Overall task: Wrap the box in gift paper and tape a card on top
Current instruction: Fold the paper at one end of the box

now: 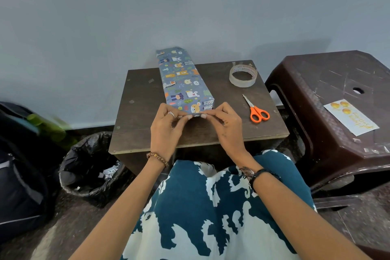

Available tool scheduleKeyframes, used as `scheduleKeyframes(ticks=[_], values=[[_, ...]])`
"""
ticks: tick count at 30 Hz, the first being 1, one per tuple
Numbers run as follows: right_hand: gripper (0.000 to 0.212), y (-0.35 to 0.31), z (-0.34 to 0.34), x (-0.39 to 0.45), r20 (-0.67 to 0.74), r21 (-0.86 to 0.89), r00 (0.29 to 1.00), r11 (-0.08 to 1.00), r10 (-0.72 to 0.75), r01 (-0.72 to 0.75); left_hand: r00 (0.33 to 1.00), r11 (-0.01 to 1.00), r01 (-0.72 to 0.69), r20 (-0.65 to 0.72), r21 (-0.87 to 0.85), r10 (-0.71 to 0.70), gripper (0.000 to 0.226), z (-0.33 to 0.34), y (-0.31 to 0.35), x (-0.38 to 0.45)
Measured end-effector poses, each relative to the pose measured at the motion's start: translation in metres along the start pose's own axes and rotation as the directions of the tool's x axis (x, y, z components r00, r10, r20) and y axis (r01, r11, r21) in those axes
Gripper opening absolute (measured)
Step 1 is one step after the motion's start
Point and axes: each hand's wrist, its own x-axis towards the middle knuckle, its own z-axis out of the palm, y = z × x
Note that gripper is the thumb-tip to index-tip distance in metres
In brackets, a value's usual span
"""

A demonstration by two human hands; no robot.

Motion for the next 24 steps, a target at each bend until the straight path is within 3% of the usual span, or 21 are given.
scheduleKeyframes(ticks=[4, 9, 12, 16, 24], values=[[0.007, -0.005, 0.003, -0.002, 0.067, 0.126, 0.978, 0.971, 0.195, -0.203, 0.949, 0.944, 0.315, 0.000, -0.099, -0.316, 0.010, 0.008, 0.014, -0.005], [0.006, -0.009, 0.009, -0.009, 0.093, 0.228, 0.908, 0.879, 0.409, -0.419, 0.718, 0.647, 0.681, 0.143, -0.342, -0.681, 0.014, 0.016, 0.024, -0.009], [0.005, -0.010, 0.011, -0.012, 0.096, 0.322, 0.854, 0.796, 0.512, -0.513, 0.640, 0.485, 0.736, 0.250, -0.472, -0.727, 0.010, 0.016, 0.031, -0.010], [0.007, -0.011, 0.011, -0.011, 0.143, 0.420, 0.799, 0.696, 0.583, -0.583, 0.633, 0.405, 0.719, 0.293, -0.565, -0.716, 0.008, 0.018, 0.030, -0.013], [0.013, -0.014, 0.016, -0.011, 0.049, 0.207, 0.854, 0.831, 0.518, -0.516, 0.581, 0.375, 0.708, 0.192, -0.599, -0.791, 0.015, 0.028, 0.028, -0.016]])
